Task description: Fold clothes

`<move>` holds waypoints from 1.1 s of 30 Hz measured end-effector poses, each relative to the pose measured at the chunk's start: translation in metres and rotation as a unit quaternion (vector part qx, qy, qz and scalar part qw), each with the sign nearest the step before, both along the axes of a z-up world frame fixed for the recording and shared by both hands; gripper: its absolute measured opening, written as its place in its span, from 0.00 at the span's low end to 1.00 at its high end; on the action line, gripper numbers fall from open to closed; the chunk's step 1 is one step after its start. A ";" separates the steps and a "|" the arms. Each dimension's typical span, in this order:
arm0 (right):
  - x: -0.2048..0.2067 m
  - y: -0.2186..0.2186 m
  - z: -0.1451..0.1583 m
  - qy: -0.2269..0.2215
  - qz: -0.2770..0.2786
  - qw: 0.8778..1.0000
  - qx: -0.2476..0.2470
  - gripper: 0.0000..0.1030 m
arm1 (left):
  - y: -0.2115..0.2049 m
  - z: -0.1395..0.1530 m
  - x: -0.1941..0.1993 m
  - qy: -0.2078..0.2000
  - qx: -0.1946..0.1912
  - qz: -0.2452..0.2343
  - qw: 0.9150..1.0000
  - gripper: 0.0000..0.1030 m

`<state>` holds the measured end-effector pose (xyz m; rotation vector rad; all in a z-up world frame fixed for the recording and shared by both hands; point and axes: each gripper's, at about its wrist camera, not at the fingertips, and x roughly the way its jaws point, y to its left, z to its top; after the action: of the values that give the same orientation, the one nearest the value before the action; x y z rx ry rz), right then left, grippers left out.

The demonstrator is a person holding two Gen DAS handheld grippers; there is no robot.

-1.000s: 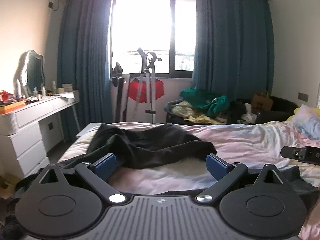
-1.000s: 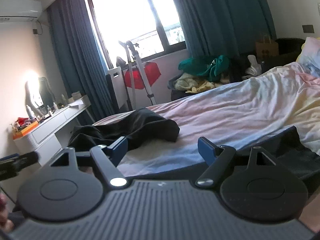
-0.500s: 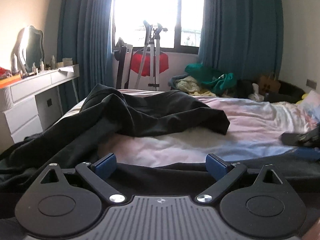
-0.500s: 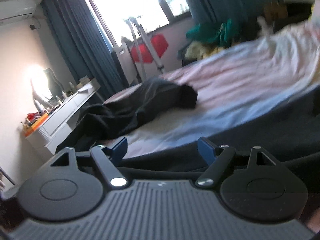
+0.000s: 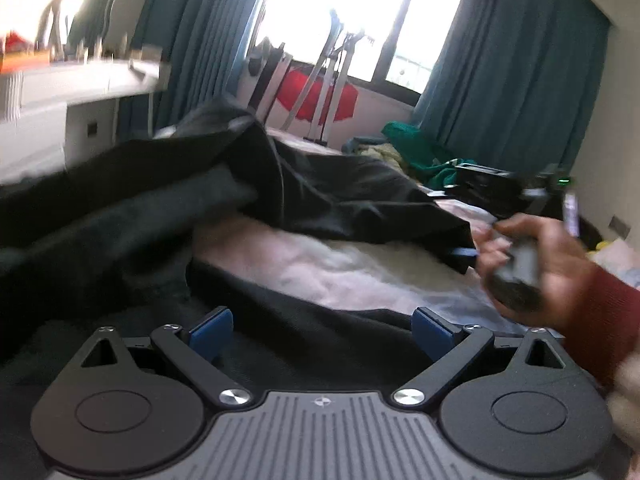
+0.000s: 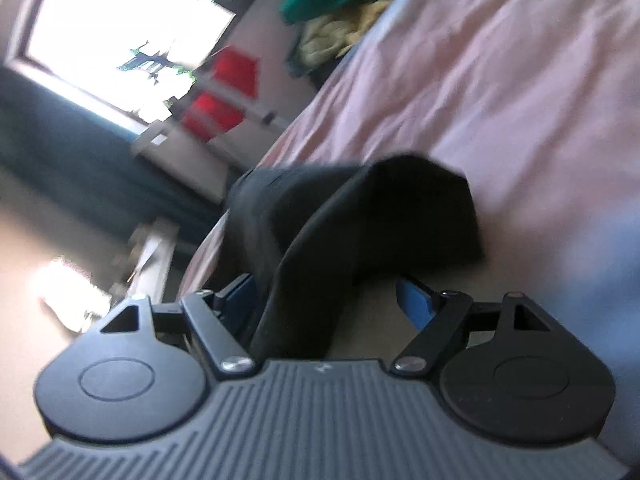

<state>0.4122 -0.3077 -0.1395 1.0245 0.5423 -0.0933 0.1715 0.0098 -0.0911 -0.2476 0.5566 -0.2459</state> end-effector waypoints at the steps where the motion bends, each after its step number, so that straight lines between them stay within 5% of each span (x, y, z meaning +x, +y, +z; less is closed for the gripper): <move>1: 0.013 -0.002 -0.005 -0.007 -0.010 1.000 0.004 0.77 | 0.001 -0.007 0.006 0.006 -0.009 -0.002 1.000 0.95; 3: 0.036 -0.005 -0.009 -0.017 -0.025 1.000 -0.007 0.70 | 0.001 -0.016 0.012 0.002 -0.012 -0.011 1.000 0.95; 5: 0.054 -0.005 -0.007 0.011 -0.044 0.997 -0.064 0.30 | -0.001 -0.023 0.015 -0.006 -0.010 -0.019 1.000 0.97; 7: 0.064 -0.010 -0.002 0.049 -0.054 0.992 -0.099 0.11 | -0.005 -0.029 0.015 -0.023 -0.012 -0.029 0.999 0.99; 13: 0.048 -0.024 0.086 -0.004 -0.081 0.980 -0.181 0.07 | 0.001 -0.024 0.012 -0.041 -0.042 -0.048 0.997 0.99; 18: -0.012 -0.059 0.151 -0.075 -0.091 0.961 -0.249 0.07 | 0.000 -0.010 0.001 -0.067 -0.039 -0.056 0.995 0.98; 22: -0.078 -0.105 0.103 -0.024 -0.083 0.968 -0.237 0.08 | -0.008 0.000 -0.014 -0.085 -0.017 -0.069 0.994 0.98; 27: -0.136 -0.142 0.008 0.042 -0.089 0.985 -0.139 0.08 | -0.013 0.009 -0.027 -0.082 -0.021 -0.079 0.993 0.98; 33: -0.165 -0.164 -0.052 -0.001 -0.109 0.994 -0.008 0.09 | -0.018 0.008 -0.031 -0.069 -0.016 -0.080 0.994 0.98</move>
<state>0.2475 -0.4713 -0.1914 1.0655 0.4257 -0.2901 0.1405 -0.0085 -0.0835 -0.2153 0.4367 -0.4238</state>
